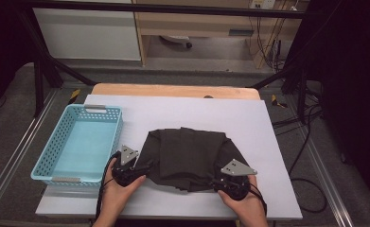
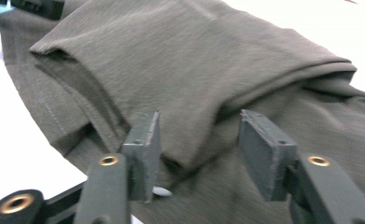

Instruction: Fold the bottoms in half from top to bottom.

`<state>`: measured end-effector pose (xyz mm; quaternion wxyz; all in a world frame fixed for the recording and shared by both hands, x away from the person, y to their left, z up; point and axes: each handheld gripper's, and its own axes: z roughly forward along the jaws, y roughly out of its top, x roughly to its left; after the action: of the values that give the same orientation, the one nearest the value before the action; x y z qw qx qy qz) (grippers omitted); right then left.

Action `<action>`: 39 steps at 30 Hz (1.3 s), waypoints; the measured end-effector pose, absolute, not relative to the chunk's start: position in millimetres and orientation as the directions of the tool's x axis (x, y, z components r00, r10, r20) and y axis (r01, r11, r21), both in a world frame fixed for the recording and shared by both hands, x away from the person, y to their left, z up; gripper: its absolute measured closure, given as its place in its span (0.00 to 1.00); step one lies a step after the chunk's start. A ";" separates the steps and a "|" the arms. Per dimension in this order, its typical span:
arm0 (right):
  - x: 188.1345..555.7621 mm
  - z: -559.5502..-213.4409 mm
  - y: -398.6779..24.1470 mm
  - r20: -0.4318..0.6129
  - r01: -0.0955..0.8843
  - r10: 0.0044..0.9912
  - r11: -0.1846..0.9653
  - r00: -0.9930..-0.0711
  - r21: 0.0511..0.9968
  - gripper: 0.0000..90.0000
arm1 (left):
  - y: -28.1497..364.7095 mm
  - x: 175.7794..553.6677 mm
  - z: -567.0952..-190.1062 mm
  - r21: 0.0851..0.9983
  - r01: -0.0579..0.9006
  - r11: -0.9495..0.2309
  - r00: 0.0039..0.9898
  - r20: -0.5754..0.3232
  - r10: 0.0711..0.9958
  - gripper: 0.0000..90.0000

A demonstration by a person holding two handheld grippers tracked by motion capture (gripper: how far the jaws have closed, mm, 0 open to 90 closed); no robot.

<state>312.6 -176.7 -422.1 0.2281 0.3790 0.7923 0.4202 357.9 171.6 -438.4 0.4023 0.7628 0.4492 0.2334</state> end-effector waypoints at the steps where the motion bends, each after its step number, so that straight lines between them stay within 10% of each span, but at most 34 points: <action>1: 311.9 -420.5 -181.2 -0.044 0.406 0.798 0.352 -0.601 0.843 0.51 | 171.9 359.1 -439.8 0.820 0.503 -0.273 0.482 -0.004 0.876 0.32; 21: 333.2 -446.7 -245.5 -0.006 0.548 0.916 0.246 -0.402 0.800 0.13 | 168.0 360.6 -457.9 0.768 0.577 -0.279 0.475 -0.037 0.879 0.22; 39: 343.3 -461.2 -244.1 0.067 0.635 0.922 0.208 -0.381 0.744 0.13 | 167.3 361.0 -459.0 0.745 0.599 -0.294 0.492 -0.052 0.869 0.19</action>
<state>343.3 -244.1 -461.2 0.2016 0.5185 0.7507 0.3564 361.0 167.3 -459.0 0.3647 0.7828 0.4690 0.1851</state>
